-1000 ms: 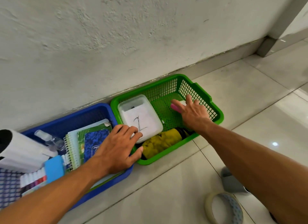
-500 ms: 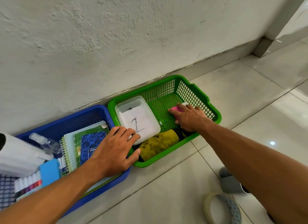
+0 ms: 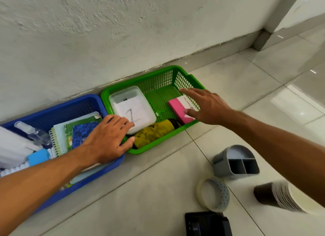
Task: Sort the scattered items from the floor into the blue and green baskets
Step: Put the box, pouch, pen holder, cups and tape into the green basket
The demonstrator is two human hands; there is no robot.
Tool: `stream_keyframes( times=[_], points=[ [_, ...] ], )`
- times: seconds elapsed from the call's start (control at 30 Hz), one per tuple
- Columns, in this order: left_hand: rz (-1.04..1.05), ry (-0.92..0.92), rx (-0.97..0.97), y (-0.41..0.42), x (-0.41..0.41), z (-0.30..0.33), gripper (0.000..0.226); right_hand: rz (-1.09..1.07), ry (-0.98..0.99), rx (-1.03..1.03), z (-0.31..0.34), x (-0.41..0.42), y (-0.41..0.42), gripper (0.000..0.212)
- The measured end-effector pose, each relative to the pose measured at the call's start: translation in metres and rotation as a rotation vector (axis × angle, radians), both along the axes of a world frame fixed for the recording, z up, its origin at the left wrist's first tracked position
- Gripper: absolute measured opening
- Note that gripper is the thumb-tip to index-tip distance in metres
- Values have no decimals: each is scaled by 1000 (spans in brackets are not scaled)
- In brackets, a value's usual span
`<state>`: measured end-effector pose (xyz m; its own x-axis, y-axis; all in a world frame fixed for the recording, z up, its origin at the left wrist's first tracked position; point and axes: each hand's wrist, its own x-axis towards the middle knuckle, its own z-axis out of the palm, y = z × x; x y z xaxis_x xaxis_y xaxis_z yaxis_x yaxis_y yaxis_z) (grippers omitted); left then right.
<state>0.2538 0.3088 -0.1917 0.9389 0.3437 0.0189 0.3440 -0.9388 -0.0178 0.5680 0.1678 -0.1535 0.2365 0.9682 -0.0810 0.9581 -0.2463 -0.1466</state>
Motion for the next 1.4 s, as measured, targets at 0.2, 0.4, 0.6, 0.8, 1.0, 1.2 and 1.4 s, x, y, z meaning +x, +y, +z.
stream_keyframes(
  times=[0.2,0.4,0.6,0.8,1.0,1.2,1.4],
  points=[
    [-25,-54,36,-1,4,1,54,-47,-54,-75,23,-3,-73,93],
    [-36,-63,40,0,4,2,54,-8,125,-322,37,-7,-134,94],
    [-39,-23,50,4,0,2,56,110,96,-521,26,-15,-158,108],
    [-51,17,7,6,-1,4,62,178,-38,-512,21,-11,-162,97],
    [-45,36,0,6,-1,3,66,157,16,-475,23,-6,-158,88],
    [-35,60,0,8,0,2,66,23,239,-298,76,1,-123,82],
    [-25,42,-17,10,2,1,66,-5,159,-13,96,-6,-61,78]
  ],
)
